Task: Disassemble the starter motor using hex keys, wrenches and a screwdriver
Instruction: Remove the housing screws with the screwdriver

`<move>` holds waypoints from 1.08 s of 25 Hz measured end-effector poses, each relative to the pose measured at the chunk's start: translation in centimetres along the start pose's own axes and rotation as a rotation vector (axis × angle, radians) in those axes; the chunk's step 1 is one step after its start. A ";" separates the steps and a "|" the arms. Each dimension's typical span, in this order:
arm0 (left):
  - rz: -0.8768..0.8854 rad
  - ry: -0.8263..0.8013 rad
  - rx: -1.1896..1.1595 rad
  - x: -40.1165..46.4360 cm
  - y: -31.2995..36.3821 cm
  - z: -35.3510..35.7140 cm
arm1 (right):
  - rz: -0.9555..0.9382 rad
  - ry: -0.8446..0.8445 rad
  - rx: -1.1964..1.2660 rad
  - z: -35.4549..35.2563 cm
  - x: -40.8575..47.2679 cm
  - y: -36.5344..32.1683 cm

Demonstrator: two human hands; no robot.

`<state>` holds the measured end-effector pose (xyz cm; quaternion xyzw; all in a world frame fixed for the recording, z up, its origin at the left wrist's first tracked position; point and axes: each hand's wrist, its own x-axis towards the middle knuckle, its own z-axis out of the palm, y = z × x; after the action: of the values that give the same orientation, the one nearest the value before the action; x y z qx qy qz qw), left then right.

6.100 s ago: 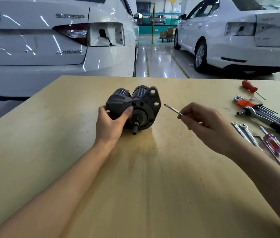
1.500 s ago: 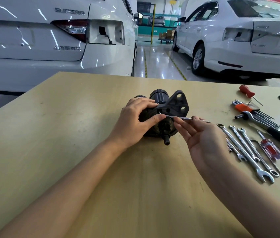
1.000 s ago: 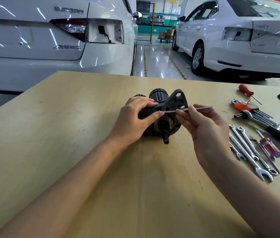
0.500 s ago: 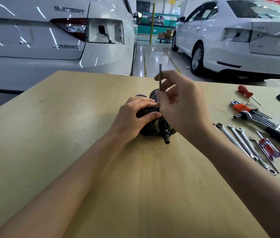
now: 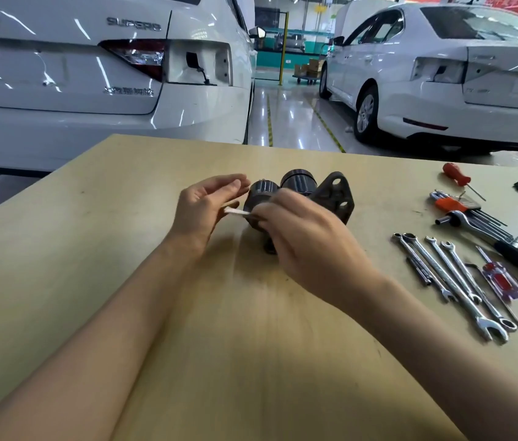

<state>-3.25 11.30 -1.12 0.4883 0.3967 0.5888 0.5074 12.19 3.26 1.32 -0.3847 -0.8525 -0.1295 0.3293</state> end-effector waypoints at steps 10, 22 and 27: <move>0.214 -0.232 0.658 -2.4 -0.7 2.9 | 1.186 0.701 1.443 -1.9 -2.6 2.9; 0.261 -0.187 0.624 -2.7 -0.8 3.4 | 1.206 0.712 1.507 -1.4 -2.6 2.3; 0.271 -0.133 0.629 -2.8 -1.1 3.9 | 1.180 0.718 1.450 -1.1 -2.6 2.1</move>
<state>0.81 8.64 -1.81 0.7064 0.4564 0.4664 0.2742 15.59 2.66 0.36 -0.3905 -0.2485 0.4972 0.7339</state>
